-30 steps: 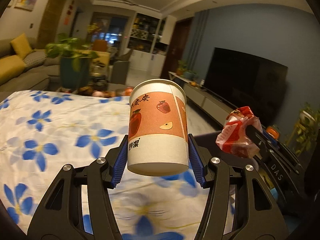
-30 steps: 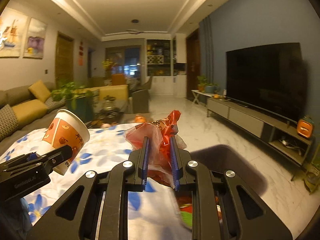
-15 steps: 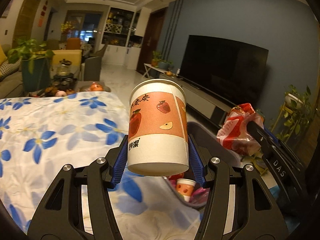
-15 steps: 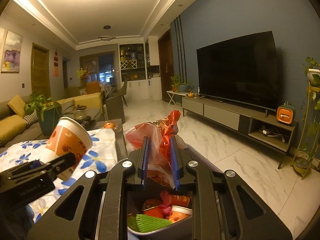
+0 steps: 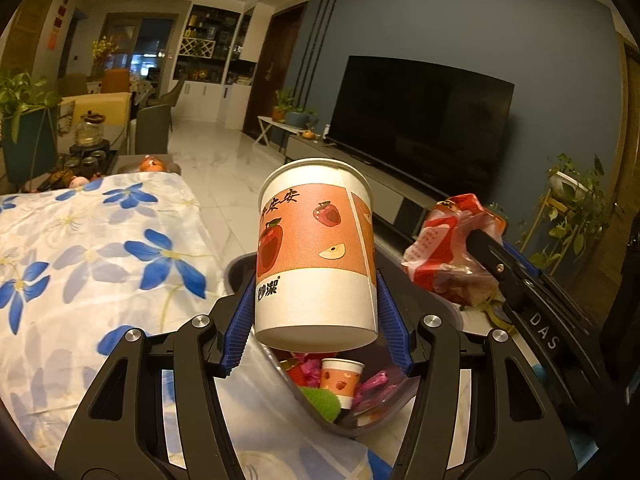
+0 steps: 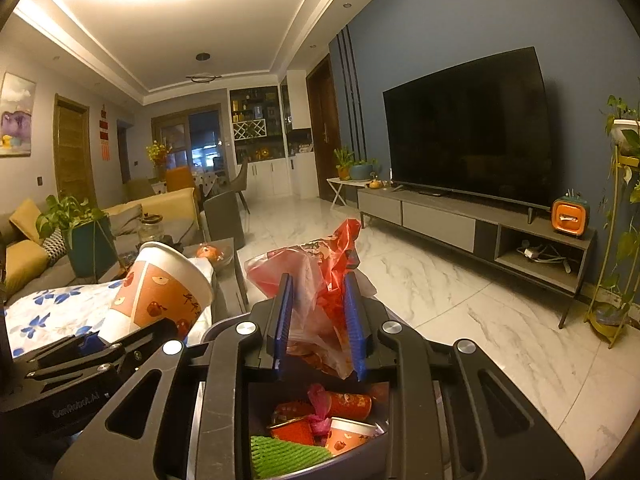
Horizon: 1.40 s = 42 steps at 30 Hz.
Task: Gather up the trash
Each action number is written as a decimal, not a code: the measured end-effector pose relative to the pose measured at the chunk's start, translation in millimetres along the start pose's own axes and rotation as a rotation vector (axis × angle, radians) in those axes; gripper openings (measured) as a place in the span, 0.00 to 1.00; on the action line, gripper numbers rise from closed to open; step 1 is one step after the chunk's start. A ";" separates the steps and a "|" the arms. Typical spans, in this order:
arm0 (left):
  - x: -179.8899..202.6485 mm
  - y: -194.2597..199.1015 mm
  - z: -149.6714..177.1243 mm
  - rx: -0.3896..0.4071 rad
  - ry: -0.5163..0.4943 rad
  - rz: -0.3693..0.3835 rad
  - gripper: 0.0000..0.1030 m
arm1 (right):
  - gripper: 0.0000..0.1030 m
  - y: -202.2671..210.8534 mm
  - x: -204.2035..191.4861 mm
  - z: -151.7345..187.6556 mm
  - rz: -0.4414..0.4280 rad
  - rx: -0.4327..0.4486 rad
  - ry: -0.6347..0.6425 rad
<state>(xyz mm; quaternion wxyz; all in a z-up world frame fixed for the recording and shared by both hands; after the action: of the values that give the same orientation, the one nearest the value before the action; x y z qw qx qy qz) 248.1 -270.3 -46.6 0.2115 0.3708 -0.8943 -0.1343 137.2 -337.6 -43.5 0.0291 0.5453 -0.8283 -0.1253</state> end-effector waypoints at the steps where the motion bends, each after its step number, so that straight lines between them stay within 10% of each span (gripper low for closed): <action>1: -0.8 -4.3 1.0 -0.011 0.002 0.019 0.55 | 0.27 -1.7 0.2 0.3 -0.005 -0.003 -0.001; 15: -17.9 -18.4 13.3 -0.058 0.041 0.044 0.63 | 0.53 -3.0 5.3 3.1 0.010 -0.018 -0.001; 31: -62.0 93.1 26.1 0.030 0.061 -0.301 0.92 | 0.95 38.1 -16.6 11.8 -0.001 -0.080 -0.004; 42: -62.7 189.5 46.1 0.106 0.053 -0.473 0.94 | 0.95 96.3 -52.8 16.0 0.017 -0.077 0.079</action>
<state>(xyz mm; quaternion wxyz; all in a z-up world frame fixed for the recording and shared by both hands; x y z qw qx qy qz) 151.0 -90.7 -29.1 0.1780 0.5838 -0.7825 -0.1232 69.2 -250.6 -31.2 0.0837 0.5413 -0.8257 -0.1349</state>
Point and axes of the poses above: each gripper's, at about its wrist camera, not at the fingertips, and y roughly against the way its jaws point, x to its right, z to its underside, the point moved 1 cm from there along -y, roughly the way its jaws point, and after that the axes turned 3 degrees about z, right-handed, at the moved point
